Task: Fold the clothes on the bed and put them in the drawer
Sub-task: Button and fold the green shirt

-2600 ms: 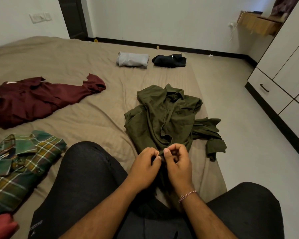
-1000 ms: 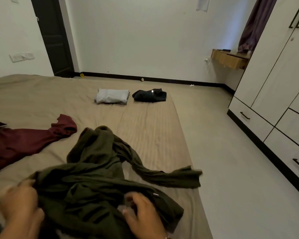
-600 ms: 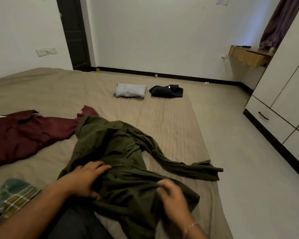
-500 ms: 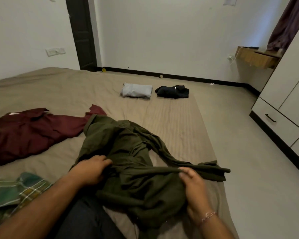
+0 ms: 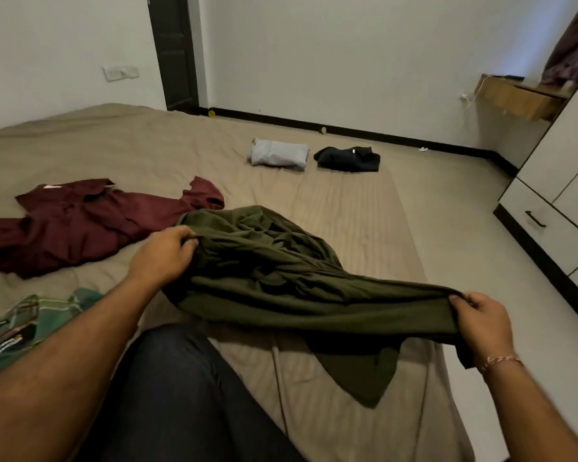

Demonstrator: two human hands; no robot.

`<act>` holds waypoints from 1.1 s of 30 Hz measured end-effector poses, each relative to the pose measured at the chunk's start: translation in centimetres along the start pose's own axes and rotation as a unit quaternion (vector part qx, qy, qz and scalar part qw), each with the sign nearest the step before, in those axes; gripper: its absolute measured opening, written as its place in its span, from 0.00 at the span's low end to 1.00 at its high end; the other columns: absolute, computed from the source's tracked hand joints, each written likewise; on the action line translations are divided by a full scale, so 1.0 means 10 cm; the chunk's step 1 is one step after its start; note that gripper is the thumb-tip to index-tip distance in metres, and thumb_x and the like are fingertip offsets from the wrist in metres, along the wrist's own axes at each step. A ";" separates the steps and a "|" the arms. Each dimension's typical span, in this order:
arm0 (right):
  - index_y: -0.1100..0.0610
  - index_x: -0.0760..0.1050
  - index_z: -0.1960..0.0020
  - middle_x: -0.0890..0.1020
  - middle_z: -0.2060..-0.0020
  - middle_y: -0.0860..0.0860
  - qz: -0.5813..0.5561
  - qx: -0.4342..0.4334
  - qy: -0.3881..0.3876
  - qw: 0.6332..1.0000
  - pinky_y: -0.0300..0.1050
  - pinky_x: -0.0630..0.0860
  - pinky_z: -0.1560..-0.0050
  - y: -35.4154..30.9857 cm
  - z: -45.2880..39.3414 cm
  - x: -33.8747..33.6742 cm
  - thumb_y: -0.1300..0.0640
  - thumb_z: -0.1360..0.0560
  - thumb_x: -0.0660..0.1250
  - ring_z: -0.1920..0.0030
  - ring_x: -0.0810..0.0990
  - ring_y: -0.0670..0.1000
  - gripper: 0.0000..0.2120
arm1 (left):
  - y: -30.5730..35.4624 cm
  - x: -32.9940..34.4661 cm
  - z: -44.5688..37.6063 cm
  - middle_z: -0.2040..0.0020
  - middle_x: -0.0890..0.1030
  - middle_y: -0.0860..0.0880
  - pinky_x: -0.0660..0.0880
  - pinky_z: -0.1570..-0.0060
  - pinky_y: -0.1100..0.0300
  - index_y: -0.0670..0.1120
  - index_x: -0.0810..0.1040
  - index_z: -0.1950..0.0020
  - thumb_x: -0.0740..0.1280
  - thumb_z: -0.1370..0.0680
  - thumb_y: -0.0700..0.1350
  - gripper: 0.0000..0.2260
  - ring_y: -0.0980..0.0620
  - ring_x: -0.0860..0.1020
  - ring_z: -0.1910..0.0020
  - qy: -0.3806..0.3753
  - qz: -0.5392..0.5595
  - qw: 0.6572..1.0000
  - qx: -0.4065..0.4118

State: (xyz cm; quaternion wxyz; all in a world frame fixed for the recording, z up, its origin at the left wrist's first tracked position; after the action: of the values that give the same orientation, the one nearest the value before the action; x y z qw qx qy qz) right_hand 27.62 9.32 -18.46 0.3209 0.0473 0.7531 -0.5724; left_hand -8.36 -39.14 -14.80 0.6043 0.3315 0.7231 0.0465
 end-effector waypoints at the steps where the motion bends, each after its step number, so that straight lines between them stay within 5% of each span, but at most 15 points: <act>1: 0.56 0.78 0.65 0.76 0.69 0.58 -0.015 0.049 0.022 0.998 0.54 0.72 0.60 0.18 -0.05 -0.02 0.56 0.22 0.69 0.61 0.77 0.65 0.14 | -0.08 -0.07 -0.03 0.50 0.84 0.43 0.78 0.52 0.48 0.48 0.83 0.46 0.65 0.17 0.48 0.08 0.38 0.81 0.49 0.034 0.014 0.999 -0.039; 5: 0.67 0.80 0.56 0.80 0.58 0.64 -0.010 0.169 0.052 0.984 0.61 0.77 0.47 0.54 -0.12 -0.08 0.58 0.22 0.69 0.54 0.78 0.68 0.11 | -0.36 -0.24 -0.18 0.47 0.83 0.37 0.74 0.48 0.47 0.39 0.82 0.47 0.65 0.17 0.45 0.10 0.35 0.80 0.45 0.081 0.151 0.966 -0.193; 7: 0.66 0.79 0.46 0.81 0.48 0.67 0.075 0.143 0.056 0.985 0.63 0.76 0.43 0.40 0.00 -0.06 0.59 0.22 0.66 0.50 0.77 0.67 0.11 | -0.23 -0.30 -0.20 0.39 0.80 0.39 0.73 0.40 0.45 0.42 0.78 0.37 0.67 0.19 0.47 0.13 0.35 0.76 0.38 0.082 0.099 0.976 -0.174; 10: 0.55 0.73 0.32 0.74 0.36 0.61 0.192 -0.077 0.075 0.975 0.66 0.71 0.38 -0.19 0.37 0.14 0.54 0.24 0.68 0.37 0.71 0.66 0.21 | 0.44 -0.40 0.02 0.36 0.76 0.44 0.72 0.35 0.42 0.48 0.73 0.30 0.71 0.23 0.49 0.22 0.41 0.73 0.35 0.126 -0.013 0.986 0.111; 13: 0.53 0.75 0.34 0.74 0.38 0.55 0.211 -0.329 0.043 0.919 0.60 0.68 0.39 -0.76 0.92 0.58 0.52 0.25 0.68 0.38 0.71 0.59 0.20 | 0.98 0.15 0.43 0.34 0.77 0.51 0.73 0.33 0.49 0.53 0.72 0.27 0.69 0.22 0.57 0.25 0.50 0.74 0.35 -0.081 -0.059 0.931 0.351; 15: 0.52 0.76 0.36 0.76 0.40 0.52 0.212 -0.396 -0.010 0.894 0.57 0.70 0.40 -0.96 1.11 0.86 0.52 0.24 0.69 0.40 0.73 0.55 0.16 | 0.93 0.60 0.57 0.30 0.73 0.52 0.72 0.32 0.50 0.57 0.65 0.23 0.67 0.24 0.67 0.33 0.51 0.72 0.31 -0.226 -0.170 0.902 0.328; 18: 0.47 0.76 0.38 0.78 0.44 0.45 0.183 -0.406 -0.130 0.886 0.52 0.74 0.40 -0.95 1.14 1.18 0.53 0.21 0.68 0.43 0.75 0.49 0.12 | 0.62 0.91 0.62 0.29 0.73 0.50 0.73 0.33 0.49 0.55 0.64 0.22 0.72 0.29 0.68 0.39 0.47 0.72 0.30 -0.330 -0.271 0.873 0.235; 21: 0.42 0.71 0.29 0.75 0.36 0.43 0.293 -0.345 -0.227 0.862 0.52 0.71 0.31 -0.63 0.97 1.34 0.46 0.21 0.67 0.34 0.72 0.49 0.20 | 0.49 0.89 0.60 0.38 0.79 0.48 0.77 0.39 0.48 0.54 0.75 0.34 0.70 0.23 0.55 0.18 0.46 0.79 0.41 -0.355 -0.268 0.874 0.197; 23: 0.42 0.74 0.33 0.75 0.37 0.43 0.368 -0.336 -0.240 0.833 0.53 0.69 0.31 -0.46 0.89 1.33 0.46 0.22 0.68 0.34 0.72 0.50 0.17 | 0.49 0.77 0.56 0.46 0.82 0.50 0.79 0.46 0.49 0.56 0.77 0.44 0.66 0.21 0.49 0.07 0.46 0.81 0.48 -0.311 -0.179 0.912 0.199; 25: 0.45 0.80 0.44 0.81 0.47 0.43 0.272 -0.312 -0.219 0.884 0.52 0.75 0.38 -0.47 0.79 1.17 0.52 0.21 0.69 0.43 0.79 0.50 0.06 | 0.62 0.49 0.52 0.53 0.82 0.53 0.77 0.50 0.52 0.55 0.77 0.49 0.67 0.20 0.44 0.05 0.53 0.81 0.53 -0.243 -0.017 0.949 0.202; 27: 0.48 0.81 0.50 0.83 0.55 0.43 0.110 -0.267 -0.240 0.927 0.49 0.78 0.46 -0.58 0.70 0.95 0.57 0.18 0.68 0.51 0.82 0.48 0.05 | 0.77 0.14 0.45 0.57 0.82 0.54 0.76 0.53 0.59 0.54 0.81 0.51 0.70 0.19 0.43 0.05 0.61 0.80 0.56 -0.217 0.110 0.955 0.171; 30: 0.57 0.83 0.51 0.84 0.59 0.49 -0.056 -0.210 -0.377 0.900 0.40 0.77 0.55 -0.99 0.77 0.65 0.60 0.17 0.65 0.58 0.81 0.46 0.09 | 0.92 -0.23 0.38 0.57 0.84 0.46 0.79 0.56 0.59 0.43 0.84 0.52 0.73 0.23 0.46 0.06 0.54 0.82 0.58 -0.346 0.218 0.905 0.115; 33: 0.69 0.81 0.51 0.81 0.61 0.62 -0.098 -0.178 -0.482 0.852 0.43 0.76 0.59 -1.31 0.81 0.39 0.57 0.20 0.65 0.61 0.79 0.52 0.14 | 1.00 -0.46 0.34 0.51 0.84 0.42 0.82 0.53 0.56 0.38 0.83 0.46 0.73 0.23 0.40 0.08 0.46 0.84 0.54 -0.457 0.212 0.859 0.088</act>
State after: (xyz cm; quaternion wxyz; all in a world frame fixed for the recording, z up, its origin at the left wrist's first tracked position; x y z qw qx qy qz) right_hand 22.32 -3.48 -10.80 0.5886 -0.3665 0.5940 -0.4079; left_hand -0.83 -35.03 -7.16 0.8103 0.5131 0.2791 -0.0469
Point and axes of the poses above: each hand's wrist, its own z-axis away from the middle knuckle, its own x-axis out of the palm, y = z × x, the point moved 7 cm from there along -z, towards the middle knuckle
